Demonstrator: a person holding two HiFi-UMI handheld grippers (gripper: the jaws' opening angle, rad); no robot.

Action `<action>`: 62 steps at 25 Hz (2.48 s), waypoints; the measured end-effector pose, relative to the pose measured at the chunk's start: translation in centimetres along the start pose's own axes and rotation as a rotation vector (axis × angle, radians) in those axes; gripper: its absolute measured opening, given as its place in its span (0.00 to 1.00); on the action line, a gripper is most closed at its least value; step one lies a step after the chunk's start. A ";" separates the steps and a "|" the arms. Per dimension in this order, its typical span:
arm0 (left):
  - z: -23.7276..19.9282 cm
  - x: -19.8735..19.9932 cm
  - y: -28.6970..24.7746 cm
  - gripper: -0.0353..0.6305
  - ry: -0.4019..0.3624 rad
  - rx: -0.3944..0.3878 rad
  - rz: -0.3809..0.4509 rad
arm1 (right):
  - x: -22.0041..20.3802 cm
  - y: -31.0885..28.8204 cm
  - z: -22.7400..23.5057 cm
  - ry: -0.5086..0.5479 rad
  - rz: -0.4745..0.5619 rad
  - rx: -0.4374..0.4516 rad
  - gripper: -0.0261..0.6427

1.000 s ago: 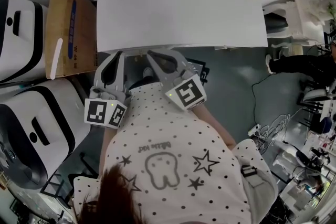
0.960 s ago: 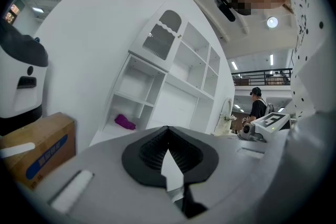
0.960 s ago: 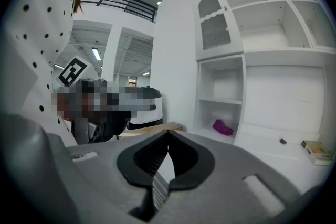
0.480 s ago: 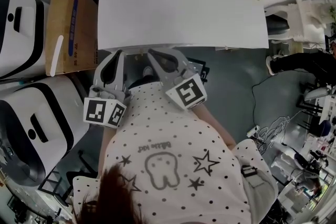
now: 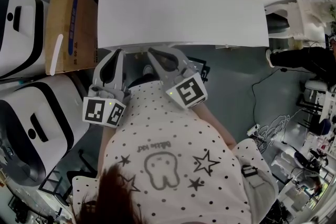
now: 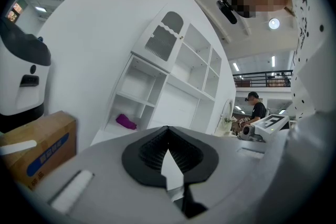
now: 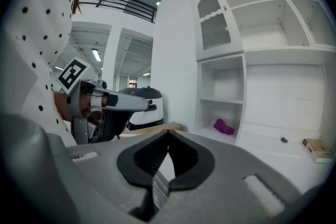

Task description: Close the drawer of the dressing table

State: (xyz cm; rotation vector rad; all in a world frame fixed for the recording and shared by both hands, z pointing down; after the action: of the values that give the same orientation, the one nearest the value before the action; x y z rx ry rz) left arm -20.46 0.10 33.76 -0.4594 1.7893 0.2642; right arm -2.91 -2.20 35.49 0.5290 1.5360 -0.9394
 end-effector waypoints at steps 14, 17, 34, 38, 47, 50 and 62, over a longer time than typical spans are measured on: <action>-0.2 0.1 -0.1 0.06 0.001 -0.013 0.004 | 0.1 -0.1 -0.1 0.008 0.000 -0.014 0.03; -0.3 0.0 -0.1 0.06 0.001 -0.013 0.002 | 0.1 -0.1 0.0 0.008 0.002 -0.016 0.03; -1.1 0.1 -0.1 0.06 0.022 -0.011 0.003 | 0.3 -0.7 -0.4 0.027 -0.020 -0.013 0.03; -1.2 0.2 -0.1 0.06 0.021 -0.010 -0.002 | 0.5 -0.7 -0.4 0.022 -0.005 -0.025 0.03; -1.3 -0.8 -1.9 0.06 0.021 -0.042 -0.045 | -0.4 -0.9 0.7 -0.009 -0.024 -0.048 0.03; -0.8 -0.9 -2.1 0.06 0.016 -0.055 -0.057 | -0.4 -0.5 0.8 -0.014 -0.025 -0.056 0.03; -0.6 -0.2 -1.5 0.06 0.015 -0.033 -0.040 | 0.3 -0.5 0.7 0.007 -0.027 -0.036 0.03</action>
State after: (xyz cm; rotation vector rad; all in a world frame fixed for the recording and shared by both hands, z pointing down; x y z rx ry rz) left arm -20.23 -1.43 34.22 -0.5212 1.7902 0.2634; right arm -2.93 -3.11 35.39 0.4877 1.5665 -0.9300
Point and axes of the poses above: the fingertips, and each gripper's own axes: y backward along the fingers, z to its right, x out of its top, the point moved 9 cm from there along y, backward along the fingers, and after that the axes turned 5 degrees about -y, right-handed, at the moved point
